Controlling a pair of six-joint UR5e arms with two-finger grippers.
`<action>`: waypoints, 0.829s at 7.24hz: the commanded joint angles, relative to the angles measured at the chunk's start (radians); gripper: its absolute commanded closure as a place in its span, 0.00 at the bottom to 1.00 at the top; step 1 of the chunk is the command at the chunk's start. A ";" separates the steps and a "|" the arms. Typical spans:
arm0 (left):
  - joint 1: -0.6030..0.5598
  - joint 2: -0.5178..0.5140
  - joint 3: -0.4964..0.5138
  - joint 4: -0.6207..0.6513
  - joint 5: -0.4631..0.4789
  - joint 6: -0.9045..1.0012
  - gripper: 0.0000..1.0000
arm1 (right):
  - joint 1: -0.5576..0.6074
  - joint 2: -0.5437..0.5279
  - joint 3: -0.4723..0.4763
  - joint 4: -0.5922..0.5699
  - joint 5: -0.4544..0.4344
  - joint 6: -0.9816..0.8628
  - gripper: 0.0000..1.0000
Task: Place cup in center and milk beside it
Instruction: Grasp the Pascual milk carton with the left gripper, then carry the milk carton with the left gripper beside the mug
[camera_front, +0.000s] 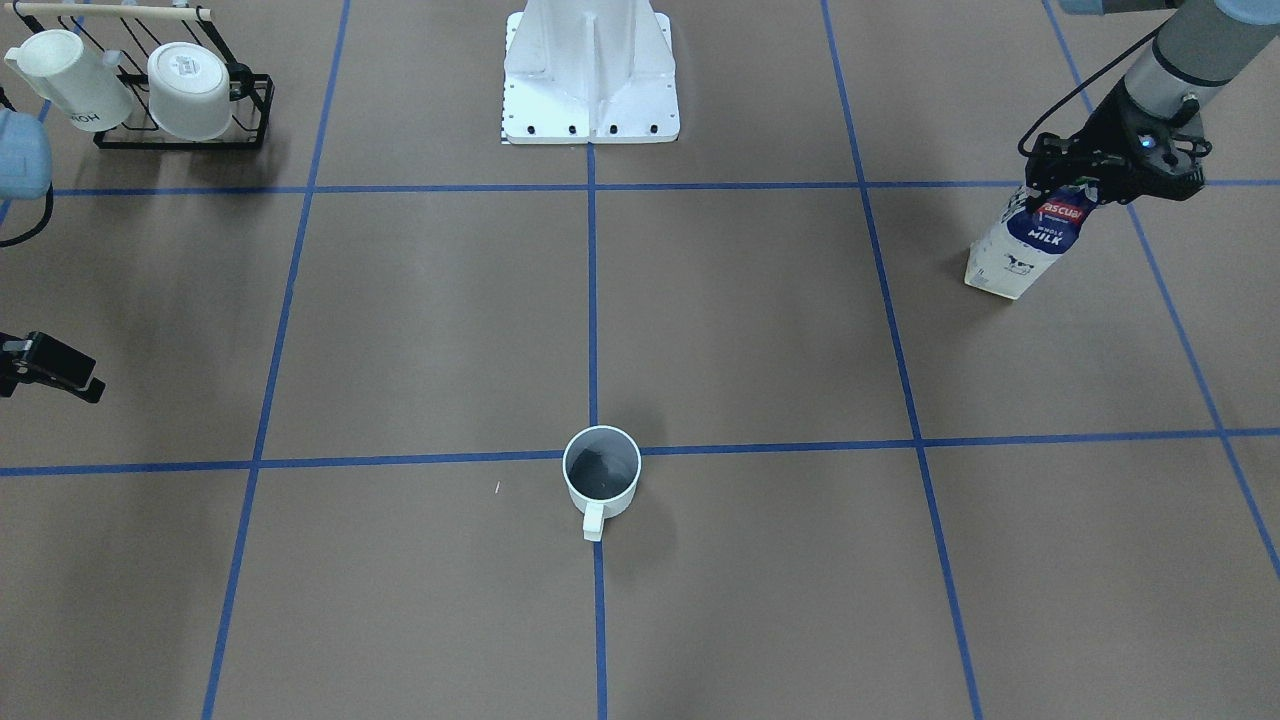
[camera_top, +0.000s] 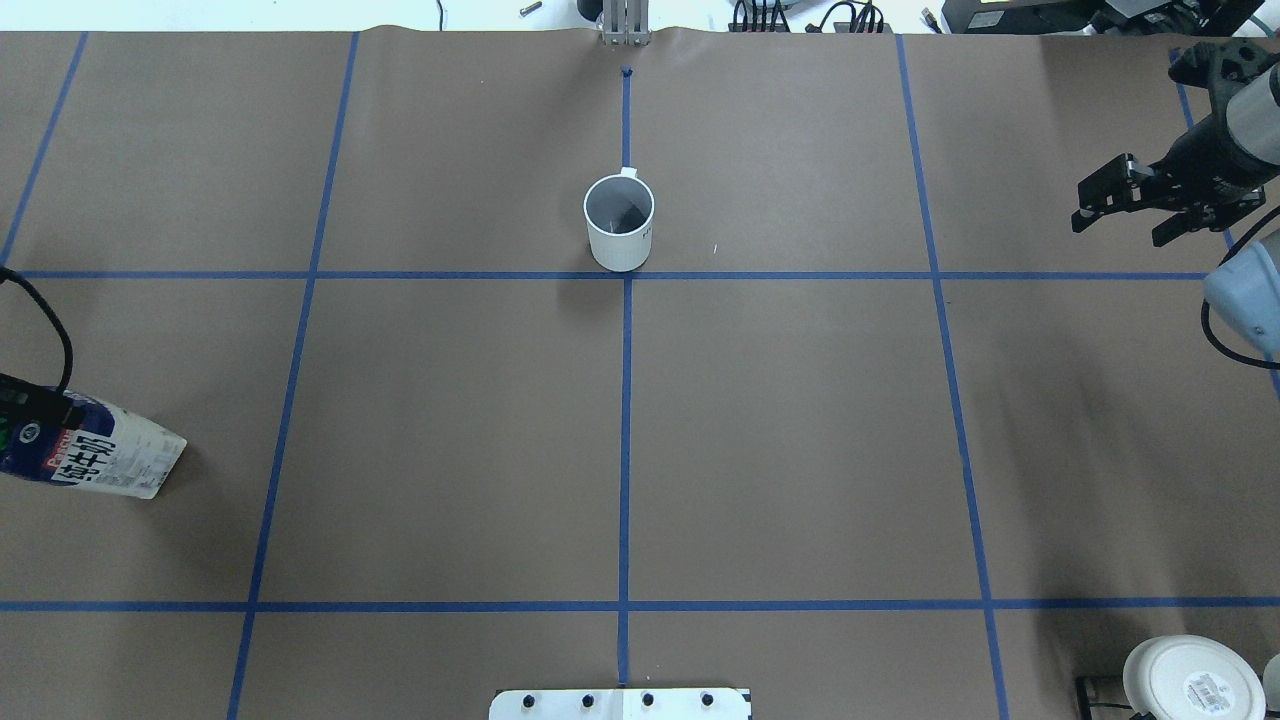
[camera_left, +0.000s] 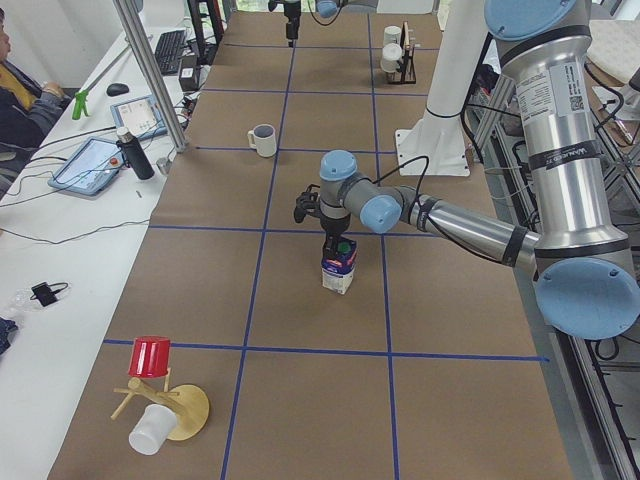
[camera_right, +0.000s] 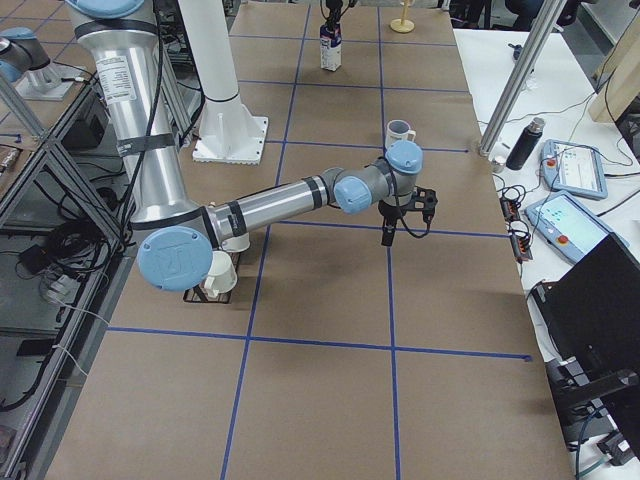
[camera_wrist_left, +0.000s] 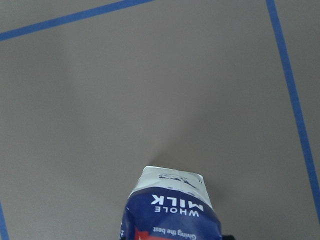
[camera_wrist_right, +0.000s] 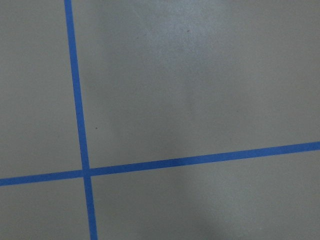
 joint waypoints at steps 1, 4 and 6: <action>-0.014 -0.310 0.015 0.183 -0.067 -0.186 1.00 | -0.005 0.000 -0.005 0.000 -0.003 0.000 0.00; 0.008 -0.947 0.397 0.580 0.028 -0.204 1.00 | -0.002 0.005 -0.003 0.000 -0.003 0.000 0.00; 0.056 -1.191 0.851 0.338 0.030 -0.360 1.00 | 0.004 0.005 0.004 0.000 -0.003 0.000 0.00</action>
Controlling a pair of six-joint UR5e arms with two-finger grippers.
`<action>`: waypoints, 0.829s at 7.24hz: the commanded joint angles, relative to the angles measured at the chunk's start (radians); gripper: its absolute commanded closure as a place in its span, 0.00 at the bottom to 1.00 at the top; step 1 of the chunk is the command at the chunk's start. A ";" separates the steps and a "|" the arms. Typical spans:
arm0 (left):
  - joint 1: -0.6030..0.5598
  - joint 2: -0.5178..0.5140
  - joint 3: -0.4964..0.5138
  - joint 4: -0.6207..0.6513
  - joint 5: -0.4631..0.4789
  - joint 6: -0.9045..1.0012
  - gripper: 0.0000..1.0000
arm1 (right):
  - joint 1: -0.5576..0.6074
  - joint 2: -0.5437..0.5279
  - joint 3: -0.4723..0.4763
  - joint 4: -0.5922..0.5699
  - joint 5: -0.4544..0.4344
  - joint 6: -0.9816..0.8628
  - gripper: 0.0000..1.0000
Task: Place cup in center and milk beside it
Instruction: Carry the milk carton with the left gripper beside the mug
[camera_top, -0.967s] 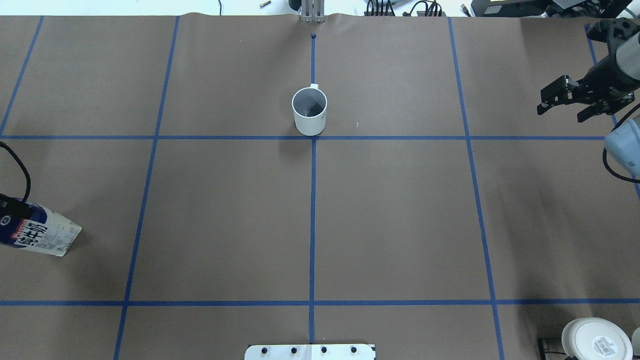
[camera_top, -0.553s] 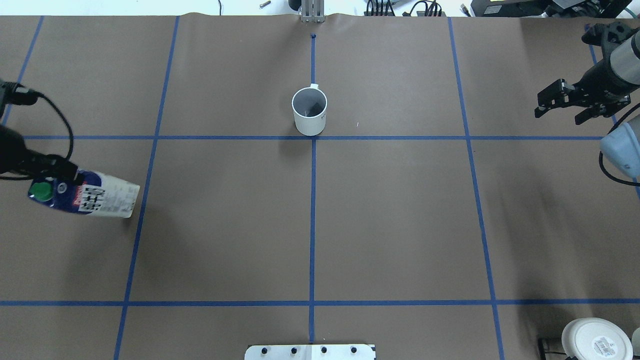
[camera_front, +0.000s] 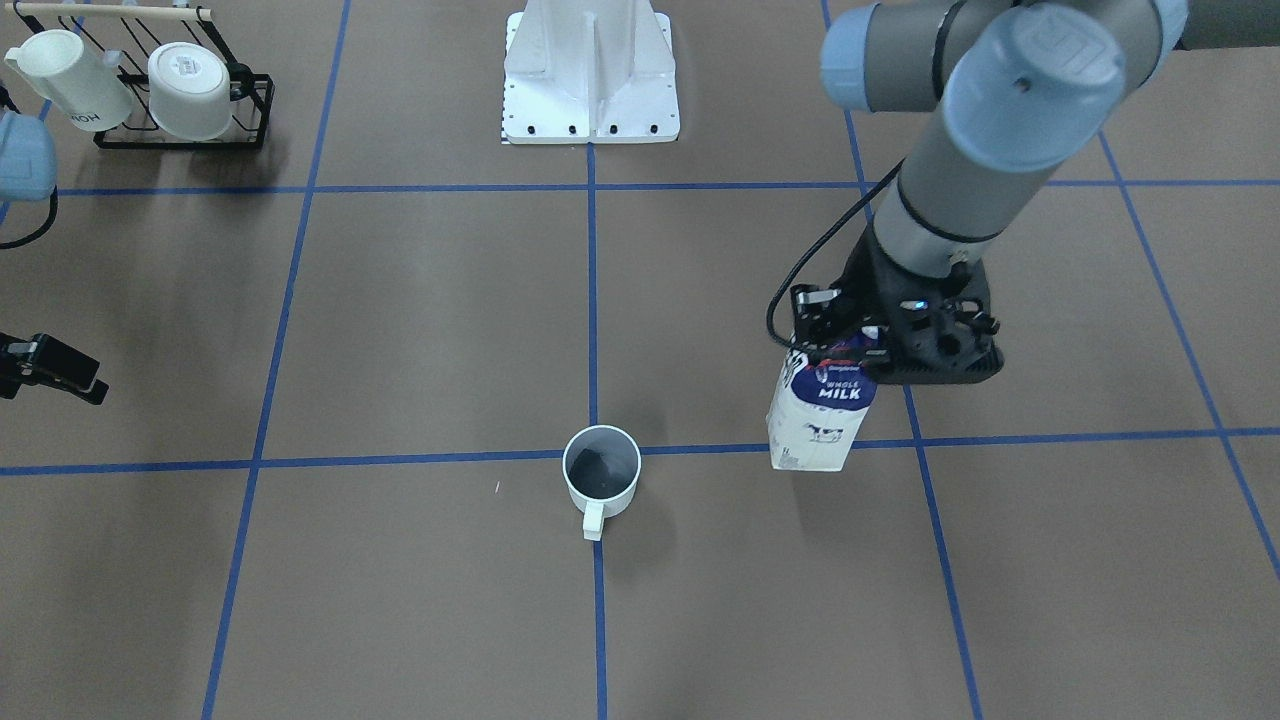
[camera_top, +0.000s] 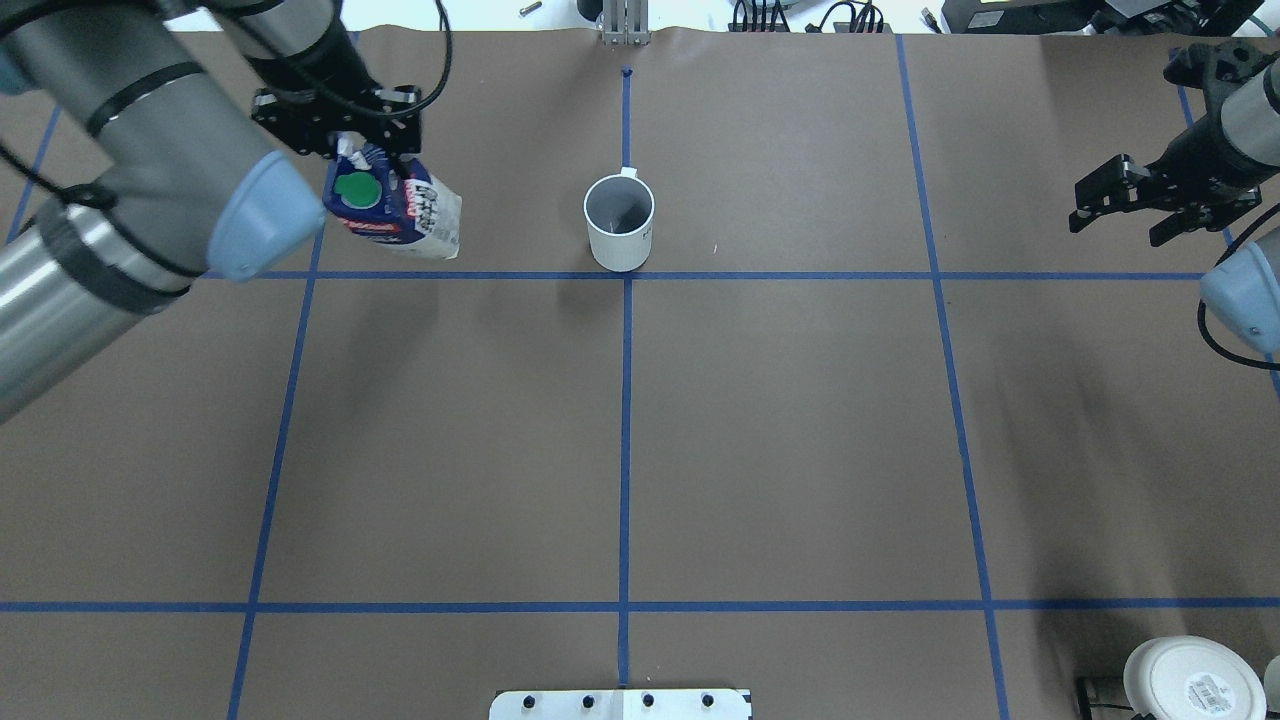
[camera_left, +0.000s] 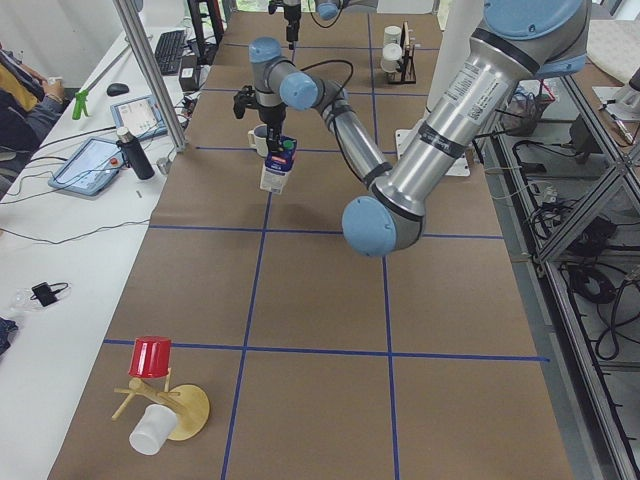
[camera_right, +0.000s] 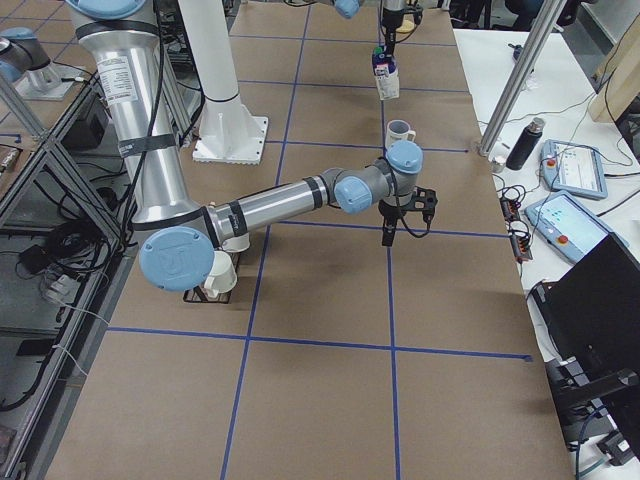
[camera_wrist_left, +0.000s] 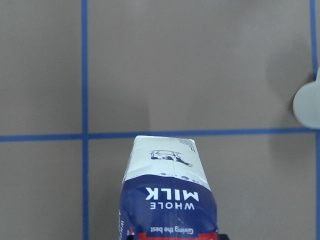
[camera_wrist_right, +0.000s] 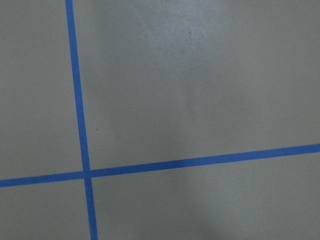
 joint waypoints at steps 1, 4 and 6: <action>0.051 -0.202 0.362 -0.233 0.007 -0.166 1.00 | 0.005 0.001 0.004 0.000 0.002 0.000 0.00; 0.085 -0.203 0.366 -0.243 0.008 -0.182 0.34 | 0.005 0.004 0.004 0.000 0.000 0.000 0.00; 0.074 -0.203 0.352 -0.242 0.008 -0.188 0.02 | 0.007 0.004 0.004 0.000 0.002 0.000 0.00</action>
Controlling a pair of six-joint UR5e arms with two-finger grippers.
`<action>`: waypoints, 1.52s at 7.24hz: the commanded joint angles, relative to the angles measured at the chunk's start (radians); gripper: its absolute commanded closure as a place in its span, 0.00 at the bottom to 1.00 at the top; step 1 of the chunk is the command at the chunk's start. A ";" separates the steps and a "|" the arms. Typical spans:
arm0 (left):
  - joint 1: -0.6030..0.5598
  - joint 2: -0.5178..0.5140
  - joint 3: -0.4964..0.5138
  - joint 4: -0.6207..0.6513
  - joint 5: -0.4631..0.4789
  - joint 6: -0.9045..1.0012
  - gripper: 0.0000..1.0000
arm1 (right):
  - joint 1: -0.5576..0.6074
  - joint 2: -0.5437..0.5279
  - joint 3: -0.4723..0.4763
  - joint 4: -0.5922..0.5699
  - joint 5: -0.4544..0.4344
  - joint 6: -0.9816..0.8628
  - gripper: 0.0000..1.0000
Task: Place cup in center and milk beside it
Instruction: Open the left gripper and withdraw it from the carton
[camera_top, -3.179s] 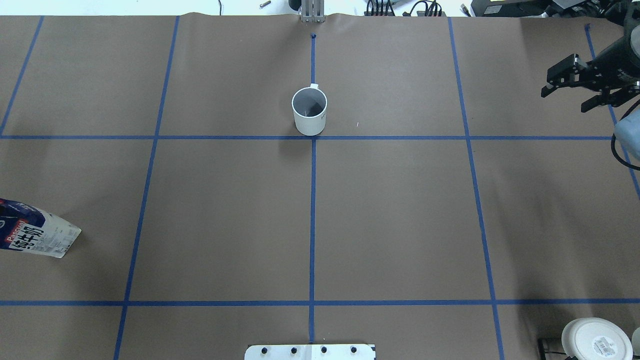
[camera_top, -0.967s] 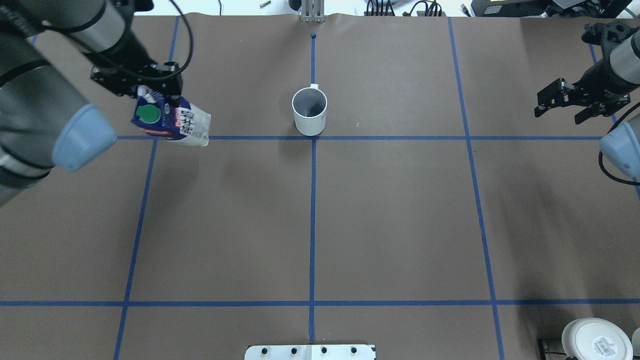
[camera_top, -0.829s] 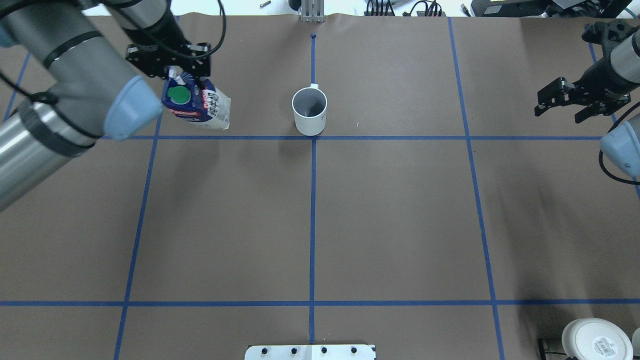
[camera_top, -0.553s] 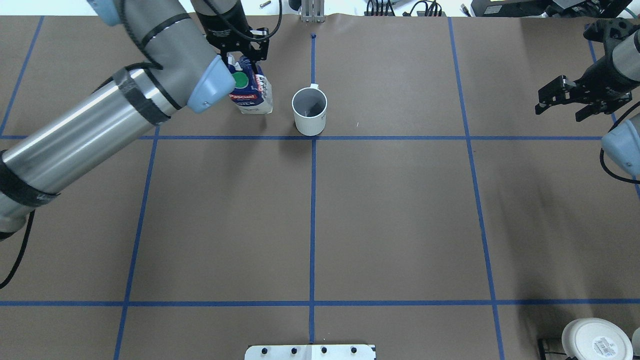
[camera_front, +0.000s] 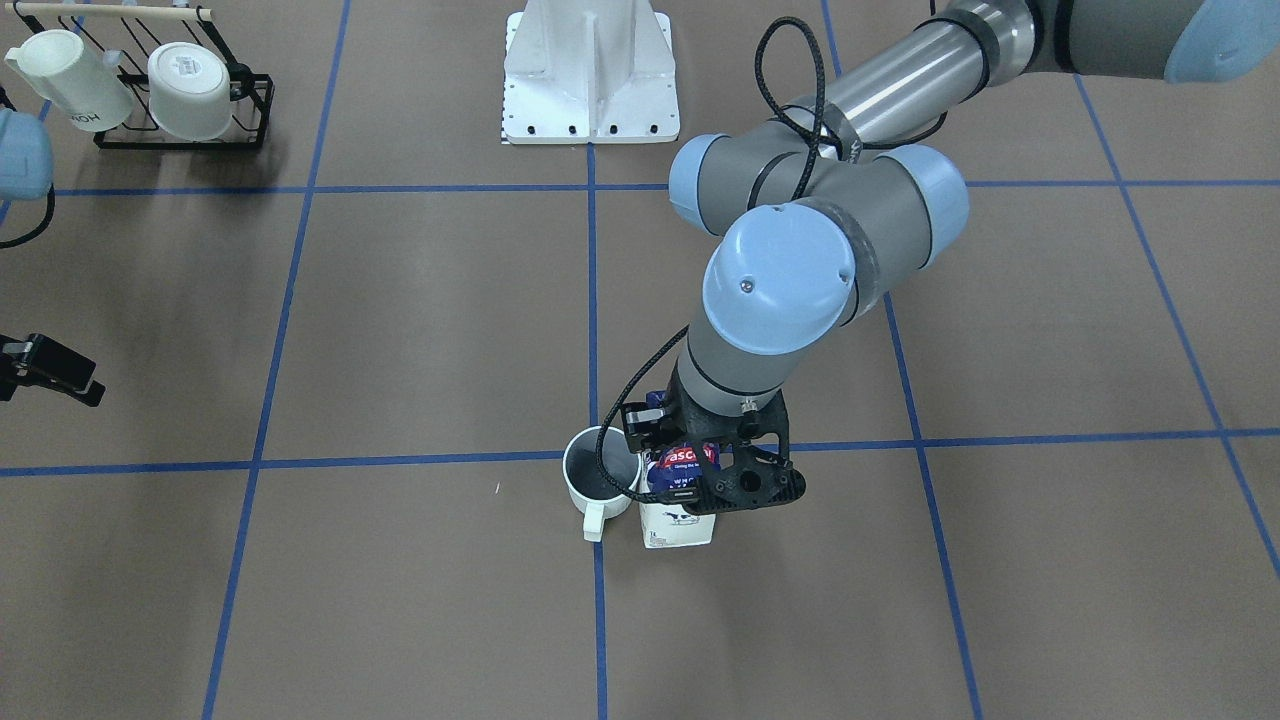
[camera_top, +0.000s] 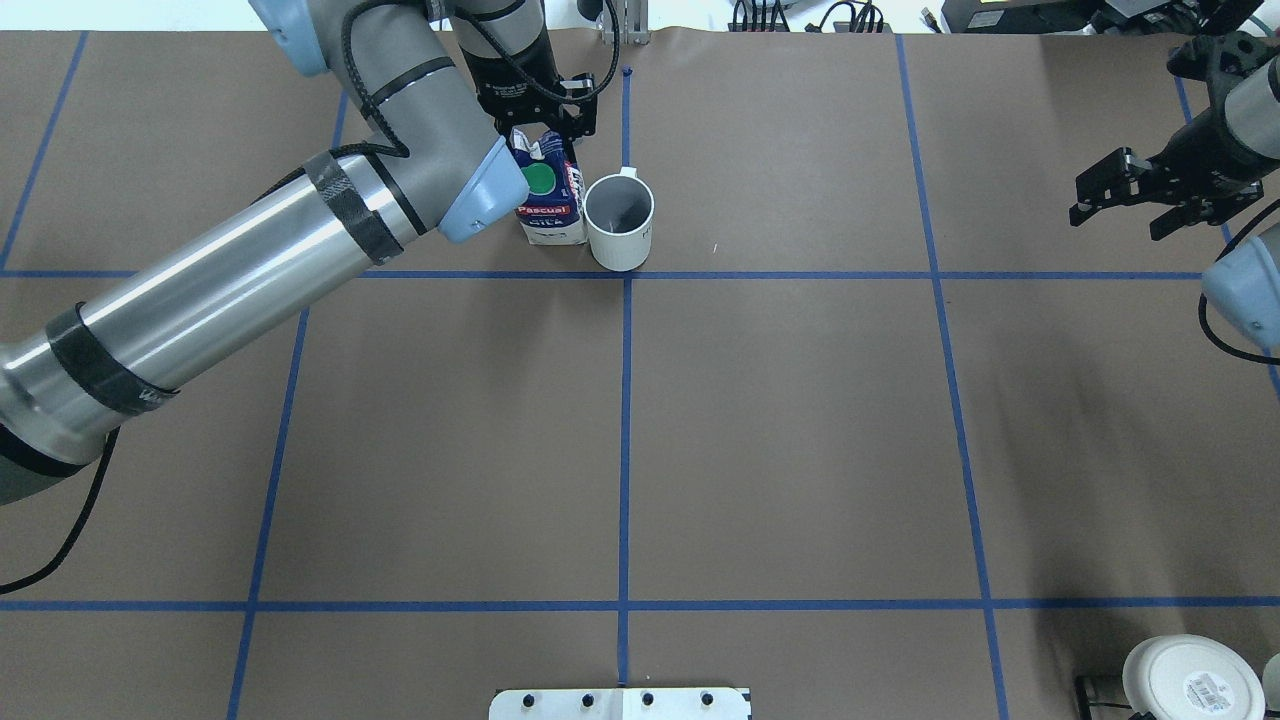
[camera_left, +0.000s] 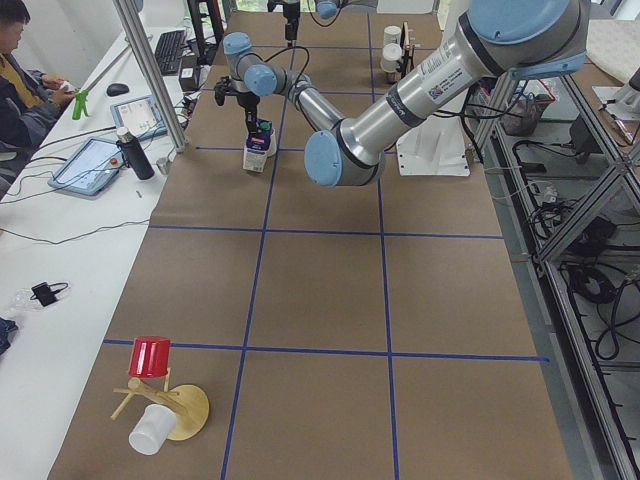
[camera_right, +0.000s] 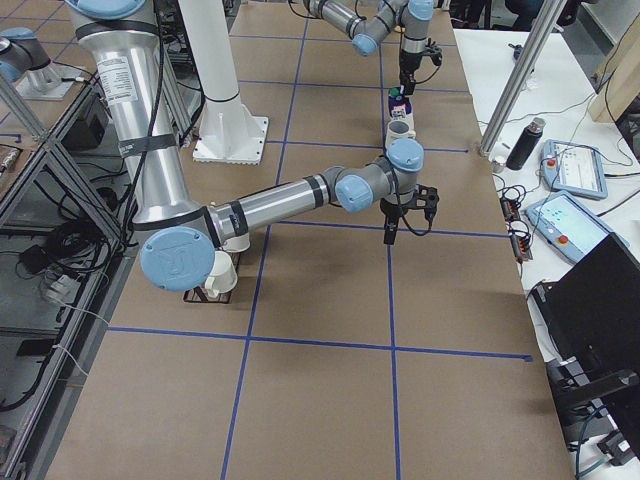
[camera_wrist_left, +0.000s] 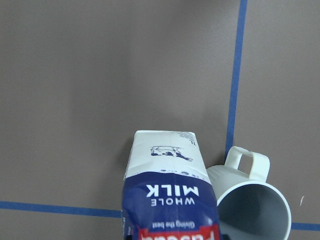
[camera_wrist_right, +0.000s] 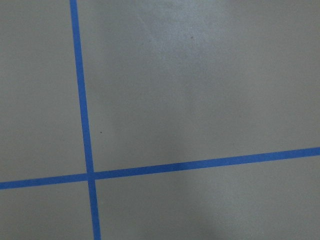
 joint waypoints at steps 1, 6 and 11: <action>-0.059 0.012 -0.075 0.014 -0.017 -0.006 0.02 | 0.001 0.000 -0.003 0.000 0.000 0.000 0.00; -0.268 0.681 -0.748 0.020 -0.143 0.208 0.02 | 0.024 0.012 -0.011 -0.002 -0.003 -0.002 0.00; -0.583 0.984 -0.627 0.014 -0.136 1.029 0.02 | 0.231 -0.172 0.055 -0.002 0.052 -0.209 0.00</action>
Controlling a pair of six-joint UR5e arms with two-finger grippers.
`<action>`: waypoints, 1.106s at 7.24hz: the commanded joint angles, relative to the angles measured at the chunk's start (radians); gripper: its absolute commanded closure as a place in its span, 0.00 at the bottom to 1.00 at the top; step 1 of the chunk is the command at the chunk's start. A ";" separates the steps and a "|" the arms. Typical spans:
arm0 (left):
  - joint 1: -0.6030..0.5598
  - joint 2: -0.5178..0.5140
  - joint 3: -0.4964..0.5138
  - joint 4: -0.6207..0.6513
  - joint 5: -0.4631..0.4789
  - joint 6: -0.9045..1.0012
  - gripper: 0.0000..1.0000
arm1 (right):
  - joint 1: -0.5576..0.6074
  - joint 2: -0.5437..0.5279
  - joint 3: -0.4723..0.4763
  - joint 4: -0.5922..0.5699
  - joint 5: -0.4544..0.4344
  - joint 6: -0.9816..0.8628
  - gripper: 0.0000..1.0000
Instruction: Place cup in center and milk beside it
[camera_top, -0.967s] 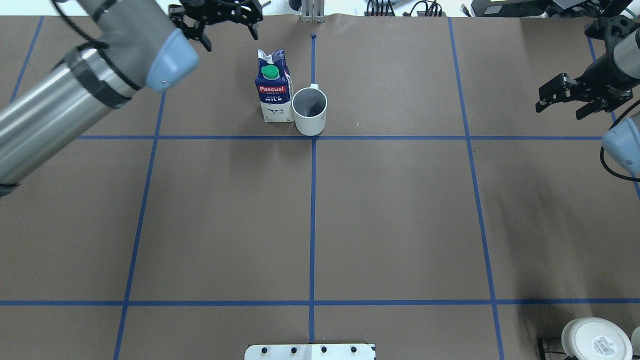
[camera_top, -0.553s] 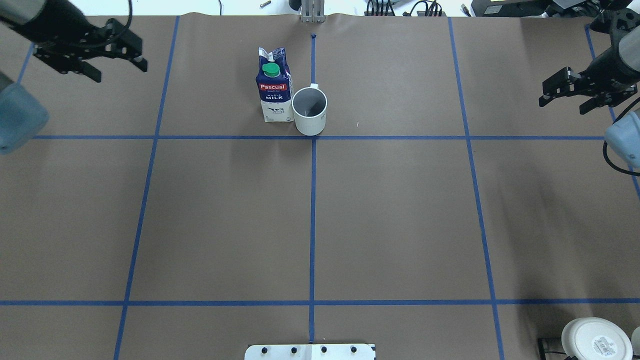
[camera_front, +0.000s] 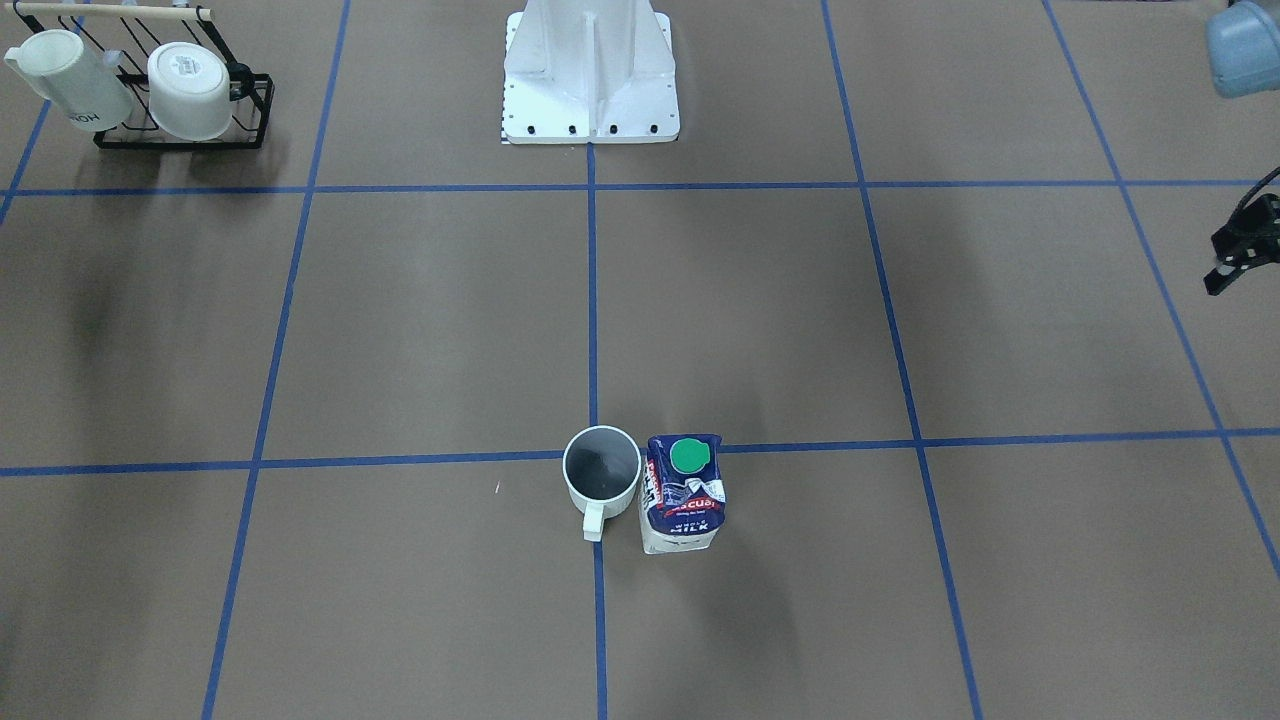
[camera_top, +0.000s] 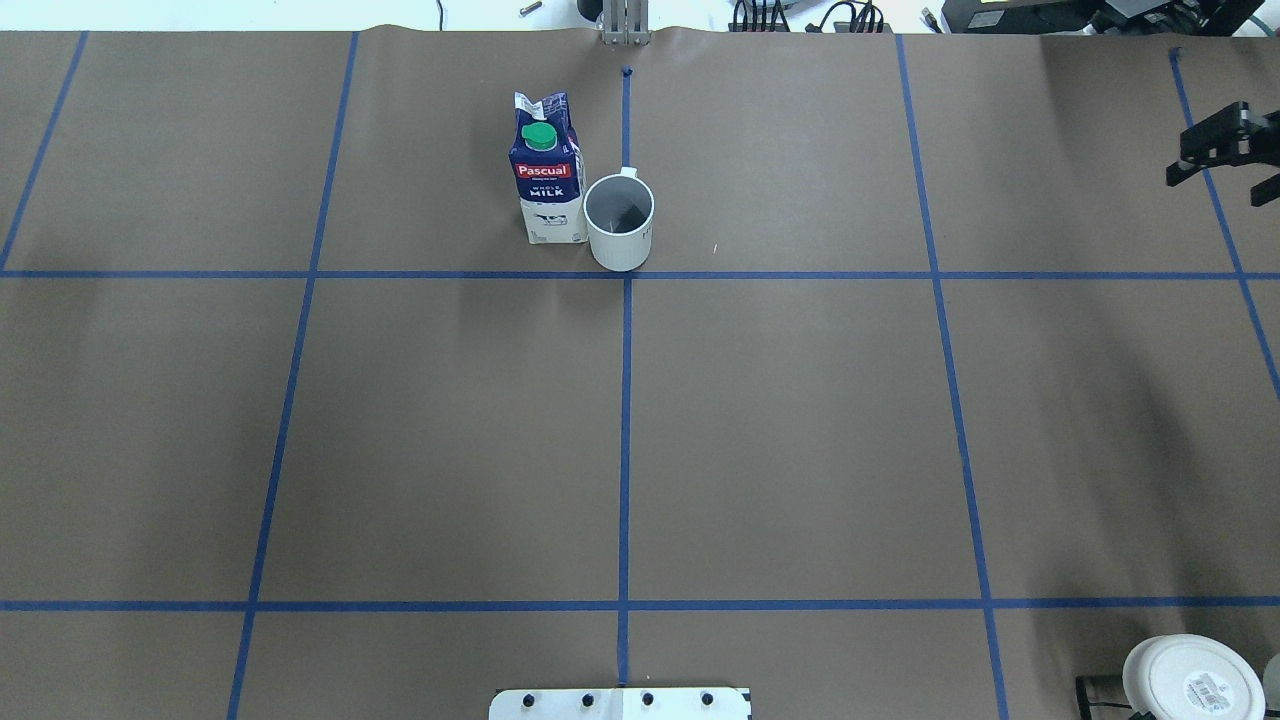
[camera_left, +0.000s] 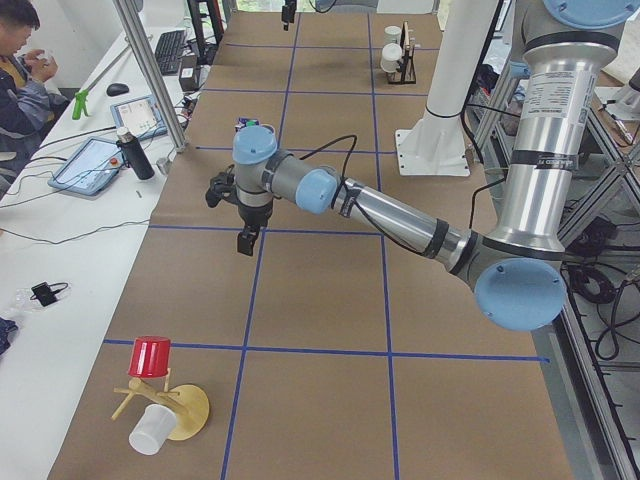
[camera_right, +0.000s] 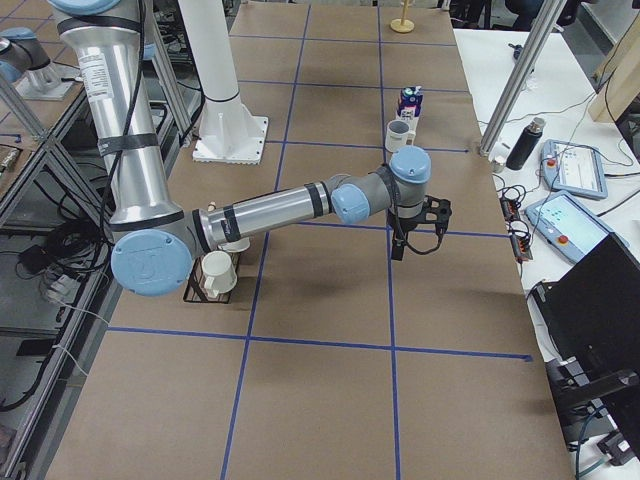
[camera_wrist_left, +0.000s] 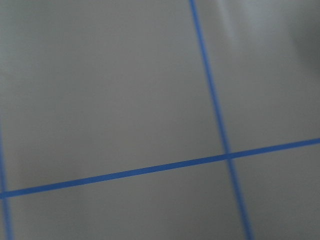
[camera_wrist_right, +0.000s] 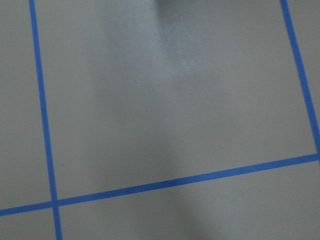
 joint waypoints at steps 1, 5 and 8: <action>-0.039 0.035 0.042 0.019 -0.003 0.080 0.02 | 0.078 -0.203 0.123 -0.002 0.024 -0.167 0.00; -0.108 0.037 0.166 0.001 -0.077 0.088 0.02 | 0.121 -0.203 0.122 -0.204 -0.032 -0.553 0.00; -0.121 0.032 0.175 -0.002 -0.085 0.083 0.02 | 0.096 -0.171 0.137 -0.177 0.001 -0.552 0.00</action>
